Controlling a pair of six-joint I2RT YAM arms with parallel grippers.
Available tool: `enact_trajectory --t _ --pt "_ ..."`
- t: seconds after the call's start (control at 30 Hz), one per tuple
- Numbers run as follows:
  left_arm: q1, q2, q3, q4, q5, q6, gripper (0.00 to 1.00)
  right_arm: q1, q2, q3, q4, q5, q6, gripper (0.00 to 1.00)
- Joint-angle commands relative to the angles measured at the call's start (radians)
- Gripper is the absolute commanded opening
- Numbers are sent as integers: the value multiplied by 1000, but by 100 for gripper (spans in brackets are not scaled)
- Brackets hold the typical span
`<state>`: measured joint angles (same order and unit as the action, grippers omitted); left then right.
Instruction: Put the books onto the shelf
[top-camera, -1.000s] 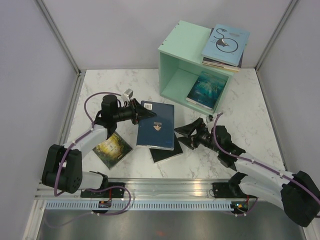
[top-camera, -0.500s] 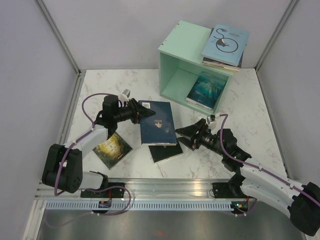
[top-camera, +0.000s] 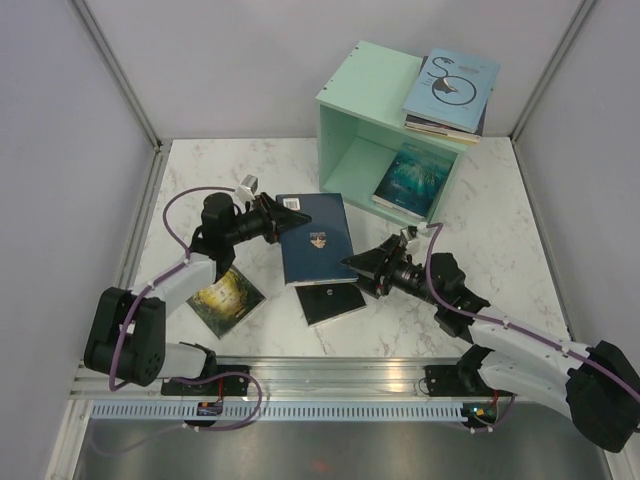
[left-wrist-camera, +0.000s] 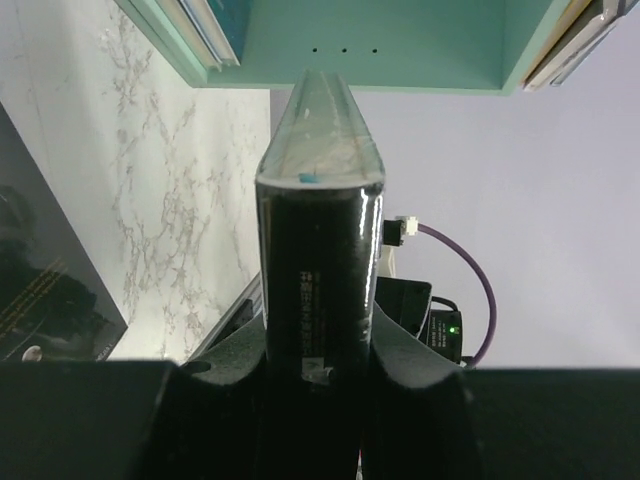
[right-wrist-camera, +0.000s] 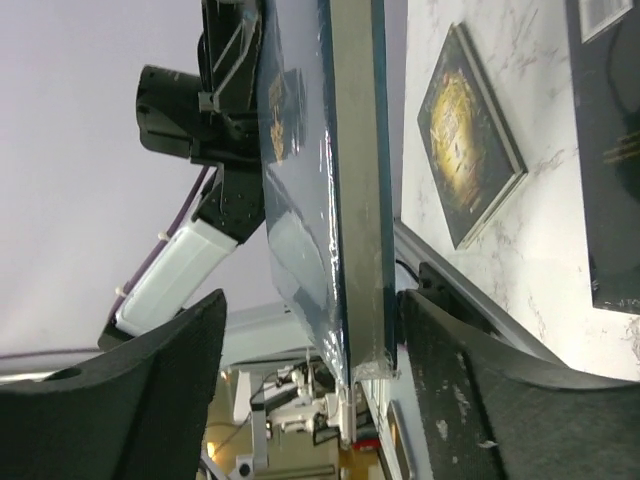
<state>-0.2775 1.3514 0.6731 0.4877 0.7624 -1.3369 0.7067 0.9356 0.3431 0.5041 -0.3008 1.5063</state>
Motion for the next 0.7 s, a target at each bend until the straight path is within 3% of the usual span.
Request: enact_trajectory --t 0.0,0.17,0.3,0.37,0.43,0.5,0.53,0.57,0.63,0.67 --pt "-18 0 5 219 51 -122 2 26 61 39 211 -64 26 72" --pt "-49 51 29 219 80 -102 2 43 106 99 232 -80 19 53" --pt "-63 84 54 189 100 -76 2 45 97 97 231 -81 22 24" --pt "-68 95 81 122 115 -35 2 45 86 88 232 -78 25 17" --pt "-71 126 108 30 138 26 2 45 74 79 229 -72 26 1" --pt "-71 150 169 -71 156 86 21 45 45 71 211 -37 23 0" --pt "-68 150 199 -157 140 193 42 46 29 66 162 -17 16 0" --pt "-65 149 236 -412 108 262 48 45 10 63 131 6 11 0" --pt "-51 150 356 -623 10 440 66 30 -44 59 52 47 2 0" --pt "-29 150 399 -741 -3 474 70 21 -60 57 39 51 3 0"
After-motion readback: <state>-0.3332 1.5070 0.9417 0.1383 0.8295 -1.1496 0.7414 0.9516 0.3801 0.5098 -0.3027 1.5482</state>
